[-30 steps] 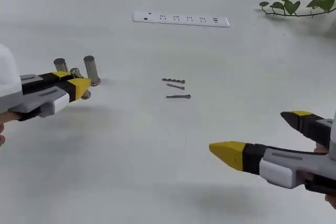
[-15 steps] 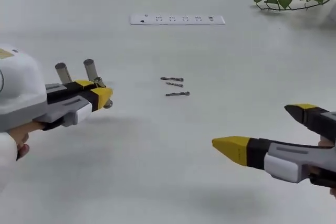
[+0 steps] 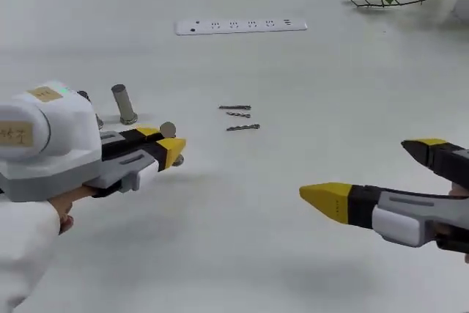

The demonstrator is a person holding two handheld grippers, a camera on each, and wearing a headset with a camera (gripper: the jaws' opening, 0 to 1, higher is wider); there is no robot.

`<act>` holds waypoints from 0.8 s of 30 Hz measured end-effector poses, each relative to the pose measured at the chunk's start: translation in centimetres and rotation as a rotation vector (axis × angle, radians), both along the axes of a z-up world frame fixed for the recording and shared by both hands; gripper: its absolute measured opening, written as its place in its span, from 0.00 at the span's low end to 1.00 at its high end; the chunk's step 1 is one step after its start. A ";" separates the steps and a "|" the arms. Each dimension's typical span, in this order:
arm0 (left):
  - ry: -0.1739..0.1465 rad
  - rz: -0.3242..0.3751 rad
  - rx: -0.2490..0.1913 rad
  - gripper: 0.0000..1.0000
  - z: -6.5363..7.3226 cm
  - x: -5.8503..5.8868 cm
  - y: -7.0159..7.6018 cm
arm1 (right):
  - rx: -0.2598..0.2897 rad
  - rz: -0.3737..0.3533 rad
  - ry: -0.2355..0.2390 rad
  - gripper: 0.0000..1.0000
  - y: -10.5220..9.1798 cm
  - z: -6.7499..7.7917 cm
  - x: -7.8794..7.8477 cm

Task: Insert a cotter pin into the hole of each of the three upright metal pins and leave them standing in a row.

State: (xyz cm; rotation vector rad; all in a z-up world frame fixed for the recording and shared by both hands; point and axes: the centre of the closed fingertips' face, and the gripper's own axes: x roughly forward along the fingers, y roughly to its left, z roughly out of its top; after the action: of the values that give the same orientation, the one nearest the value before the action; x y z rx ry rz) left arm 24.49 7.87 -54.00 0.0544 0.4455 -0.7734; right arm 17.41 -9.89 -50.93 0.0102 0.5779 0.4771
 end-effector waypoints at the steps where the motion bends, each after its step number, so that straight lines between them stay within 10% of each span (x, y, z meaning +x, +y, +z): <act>1: -0.001 -0.006 0.003 0.05 -0.2 -0.1 -0.3 | -0.001 0.003 0.001 0.98 0.0 0.0 -0.1; 24: 0.031 -0.035 0.067 0.06 -2.9 -1.3 -2.9 | 0.016 0.018 0.025 0.98 0.0 -0.9 -0.4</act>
State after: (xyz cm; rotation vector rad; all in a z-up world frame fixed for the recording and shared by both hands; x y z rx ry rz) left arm 23.20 4.96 -56.92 0.1130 0.5015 -0.7947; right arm 17.03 -9.93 -51.83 0.0266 0.5989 0.4994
